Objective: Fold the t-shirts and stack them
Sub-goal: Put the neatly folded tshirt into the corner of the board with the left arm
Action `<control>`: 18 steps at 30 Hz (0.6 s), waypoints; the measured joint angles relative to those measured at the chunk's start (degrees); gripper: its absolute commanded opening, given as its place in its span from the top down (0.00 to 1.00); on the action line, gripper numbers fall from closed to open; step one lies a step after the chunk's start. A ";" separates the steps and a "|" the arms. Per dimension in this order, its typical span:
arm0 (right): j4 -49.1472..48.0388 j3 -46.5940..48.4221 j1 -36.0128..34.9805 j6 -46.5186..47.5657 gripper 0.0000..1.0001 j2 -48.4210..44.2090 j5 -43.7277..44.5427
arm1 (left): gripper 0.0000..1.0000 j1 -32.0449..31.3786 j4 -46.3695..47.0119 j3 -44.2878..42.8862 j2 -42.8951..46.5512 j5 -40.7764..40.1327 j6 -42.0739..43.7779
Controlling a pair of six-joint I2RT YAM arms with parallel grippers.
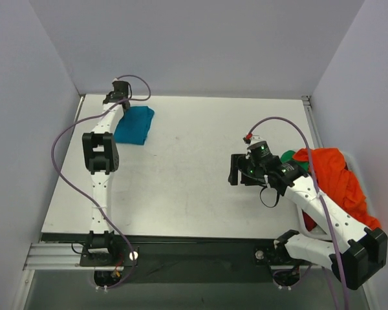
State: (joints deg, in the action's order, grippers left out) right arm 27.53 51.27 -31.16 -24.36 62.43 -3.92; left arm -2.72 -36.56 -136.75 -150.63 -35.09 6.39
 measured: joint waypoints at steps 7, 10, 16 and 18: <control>-0.02 0.00 0.85 0.48 0.31 0.07 -0.15 | 0.98 3.98 4.66 -4.55 -1.99 1.09 4.90; -0.02 0.00 1.11 0.50 0.31 0.42 -0.22 | 0.98 5.20 5.92 -6.19 -2.97 1.92 5.84; -0.04 0.00 1.25 0.55 0.31 1.75 -0.39 | 0.97 7.41 6.80 -6.67 -3.52 4.44 6.29; -0.04 0.00 1.33 0.61 0.31 1.86 -0.44 | 0.97 8.15 7.10 -7.50 -3.98 5.73 6.21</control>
State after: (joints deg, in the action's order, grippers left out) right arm 27.49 51.27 -29.82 -23.75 64.29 -4.36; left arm 5.43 -29.45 -144.24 -154.61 -29.36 12.60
